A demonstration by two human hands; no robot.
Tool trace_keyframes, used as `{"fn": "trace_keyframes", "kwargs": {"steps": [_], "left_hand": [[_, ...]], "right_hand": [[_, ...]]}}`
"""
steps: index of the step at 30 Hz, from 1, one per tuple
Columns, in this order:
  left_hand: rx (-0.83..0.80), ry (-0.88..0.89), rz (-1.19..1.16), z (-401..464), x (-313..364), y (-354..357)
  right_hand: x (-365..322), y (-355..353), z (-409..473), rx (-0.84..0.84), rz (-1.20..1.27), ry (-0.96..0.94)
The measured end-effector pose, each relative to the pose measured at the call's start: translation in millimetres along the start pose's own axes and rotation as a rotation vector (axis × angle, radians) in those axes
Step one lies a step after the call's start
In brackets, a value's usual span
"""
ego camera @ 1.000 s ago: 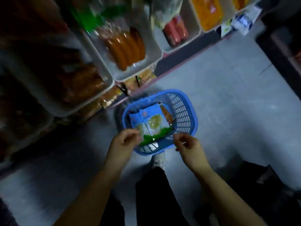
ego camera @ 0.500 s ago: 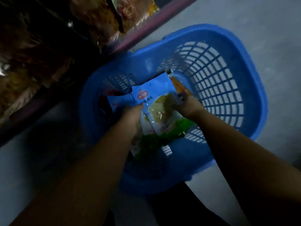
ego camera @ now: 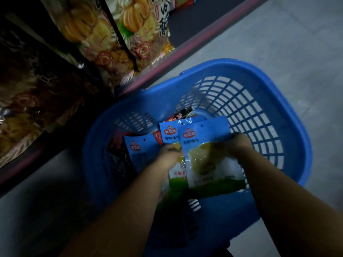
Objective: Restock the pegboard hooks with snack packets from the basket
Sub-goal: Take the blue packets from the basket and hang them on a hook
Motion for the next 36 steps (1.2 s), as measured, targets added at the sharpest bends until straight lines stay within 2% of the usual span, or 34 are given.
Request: {"fn": "trace_keyframes", "kwargs": {"steps": [4, 7, 14, 18, 20, 25, 30, 36], "left_hand": [[0.162, 0.148, 0.087, 11.8, 12.1, -2.1], [0.264, 0.232, 0.142, 16.7, 17.9, -10.3], [0.150, 0.119, 0.045, 28.1, 24.3, -4.5], [0.154, 0.153, 0.015, 29.2, 37.0, -3.5], [0.153, 0.166, -0.006, 25.3, 39.0, -5.5], [0.257, 0.132, -0.304, 0.5, 39.8, -27.8], [0.435, 0.284, -0.422, -86.6, 64.0, -62.1], [0.655, 0.478, -0.611, -278.6, 126.4, -123.8]], "right_hand": [[3.3, -6.0, 1.0, 0.054, -0.161, 0.004], [0.8, -4.4, 0.0, 0.107, -0.175, -0.023], [9.9, 1.6, 5.9, 0.061, -0.095, 0.028], [11.5, 4.6, 8.3, 0.006, -0.112, 0.033], [9.7, 7.2, 7.2, -0.044, -0.048, 0.032], [-19.3, 0.9, -26.2, -0.318, 0.437, -0.021], [-56.0, -35.0, -91.6, -0.417, 0.540, -0.169], [-101.7, -115.3, -253.7, -0.540, 0.628, -0.332]]}}
Point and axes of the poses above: each hand's wrist, its own z-axis towards the middle knuckle, its own y-axis out of the palm, x = y × z, the point moved 6 cm from there along z, towards the middle knuckle, and after that the axes turned 7 degrees about y, right-handed, at the moved point
